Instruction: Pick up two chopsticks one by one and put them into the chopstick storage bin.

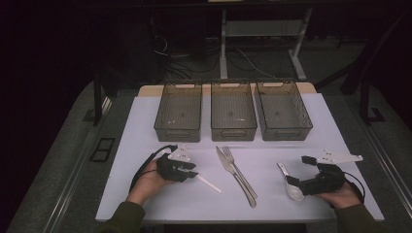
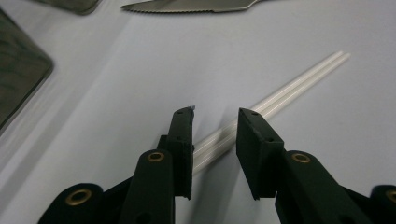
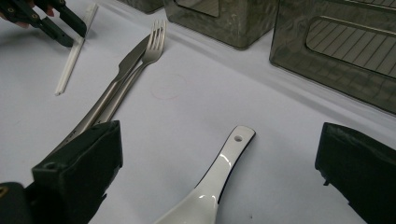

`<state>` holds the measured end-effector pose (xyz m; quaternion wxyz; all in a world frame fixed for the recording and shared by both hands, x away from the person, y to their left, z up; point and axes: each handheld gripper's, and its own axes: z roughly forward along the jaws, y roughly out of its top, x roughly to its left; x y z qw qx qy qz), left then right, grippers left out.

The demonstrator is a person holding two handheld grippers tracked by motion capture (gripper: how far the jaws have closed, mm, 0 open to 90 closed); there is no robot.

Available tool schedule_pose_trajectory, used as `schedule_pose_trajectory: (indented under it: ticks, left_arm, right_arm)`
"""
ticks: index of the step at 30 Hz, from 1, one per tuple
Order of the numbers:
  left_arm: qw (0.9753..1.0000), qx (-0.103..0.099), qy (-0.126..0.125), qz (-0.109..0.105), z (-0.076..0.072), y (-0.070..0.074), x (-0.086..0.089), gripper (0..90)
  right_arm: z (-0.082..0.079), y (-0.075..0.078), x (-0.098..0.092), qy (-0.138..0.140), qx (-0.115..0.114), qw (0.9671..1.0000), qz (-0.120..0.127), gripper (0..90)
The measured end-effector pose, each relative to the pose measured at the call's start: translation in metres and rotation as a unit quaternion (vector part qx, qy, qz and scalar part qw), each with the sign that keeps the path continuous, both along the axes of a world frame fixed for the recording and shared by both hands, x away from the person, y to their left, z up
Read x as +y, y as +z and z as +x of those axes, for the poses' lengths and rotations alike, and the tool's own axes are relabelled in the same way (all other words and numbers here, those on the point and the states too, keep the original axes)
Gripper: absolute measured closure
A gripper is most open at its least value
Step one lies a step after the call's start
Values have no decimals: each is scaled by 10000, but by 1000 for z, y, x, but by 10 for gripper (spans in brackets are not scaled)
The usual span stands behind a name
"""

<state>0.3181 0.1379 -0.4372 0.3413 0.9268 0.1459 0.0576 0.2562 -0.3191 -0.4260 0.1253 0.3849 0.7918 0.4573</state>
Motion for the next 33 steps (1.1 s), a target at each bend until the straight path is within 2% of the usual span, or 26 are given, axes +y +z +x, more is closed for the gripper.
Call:
schedule_pose_trajectory:
  ticks: [1, 3, 6, 11, 14, 17, 19, 21, 23, 25, 29, 30, 31, 33]
  left_arm:
    - [10000, -40, -43, 39, 0, 0, 0, 667]
    - [10000, -10, -18, 10, 0, 0, 0, 667]
    - [9999, 36, -131, 9, -2, -1, -2, 667]
    - [9988, -83, -355, 313, -3, 2, -10, 650]
    - [9960, -18, -610, 651, 1, 7, -16, 651]
    - [9915, 94, -862, 972, 7, 11, -23, 654]
    - [9884, 164, -1015, 1116, 11, 13, -25, 657]
    - [9864, 242, -1110, 1191, 14, 14, -27, 667]
    - [9853, 326, -1138, 1230, 17, 15, -29, 668]
    - [9833, 313, -1207, 1329, 19, 15, -28, 667]
    - [9812, 300, -1183, 1495, 24, 16, -21, 624]
    - [9821, 353, -1146, 1454, 24, 15, -20, 621]
    - [9807, 254, -1260, 1474, 28, 16, -20, 621]
    - [9815, 329, -1227, 1429, 28, 15, -19, 625]
  right_arm:
    - [0, 0, 0, 2, -1, 10000, -4, 7]
    - [0, 0, 0, 6, 0, 10000, -1, 7]
    - [0, 0, 0, 8, 1, 10000, -3, 7]
    - [0, 0, 0, 0, 17, 10000, 14, 7]
    - [0, 0, 0, 1, 6, 10000, 21, 7]
    - [1, 1, -1, 7, -7, 10000, 21, 7]
    - [1, 1, -1, 2, -2, 10000, 32, 7]
    - [1, 1, -2, -2, -1, 10000, 31, 7]
    - [1, 1, -2, 1, -2, 10000, 34, 7]
    - [1, 1, -2, 5, -7, 10000, 34, 7]
    - [1, 1, -3, -2, -6, 10000, 31, 7]
    - [1, 1, -3, -3, -4, 10000, 32, 7]
    - [1, 1, -3, 0, -5, 10000, 30, 7]
    - [1, 1, -2, 9, -2, 10000, 26, 7]
